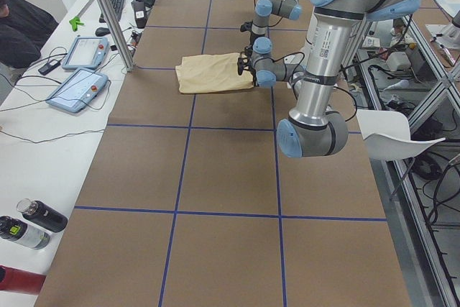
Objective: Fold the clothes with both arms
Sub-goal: 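Grasp the near shirt corners with both grippers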
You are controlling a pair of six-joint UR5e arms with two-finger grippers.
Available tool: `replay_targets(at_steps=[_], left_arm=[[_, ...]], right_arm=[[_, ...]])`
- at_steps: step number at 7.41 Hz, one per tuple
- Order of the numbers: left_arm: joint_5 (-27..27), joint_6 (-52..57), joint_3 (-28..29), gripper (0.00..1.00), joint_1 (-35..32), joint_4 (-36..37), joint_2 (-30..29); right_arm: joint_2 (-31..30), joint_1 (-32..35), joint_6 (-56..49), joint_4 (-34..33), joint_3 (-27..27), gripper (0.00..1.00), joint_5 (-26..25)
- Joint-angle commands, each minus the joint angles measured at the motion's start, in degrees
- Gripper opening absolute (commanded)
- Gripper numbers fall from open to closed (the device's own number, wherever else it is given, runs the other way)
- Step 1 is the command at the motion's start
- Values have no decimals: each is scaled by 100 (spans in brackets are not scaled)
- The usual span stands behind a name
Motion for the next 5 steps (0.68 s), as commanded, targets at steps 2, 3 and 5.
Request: replay_targets(at_steps=[2, 3, 5], left_arm=[[0, 0, -14, 0, -2, 0, 9], [0, 0, -22, 0, -2, 0, 9], [0, 0, -22, 0, -2, 0, 9]], right_arm=[[297, -17, 167, -22, -427, 59, -54], [270, -17, 132, -57, -392, 59, -36], [270, -17, 132, -110, -366, 59, -27]])
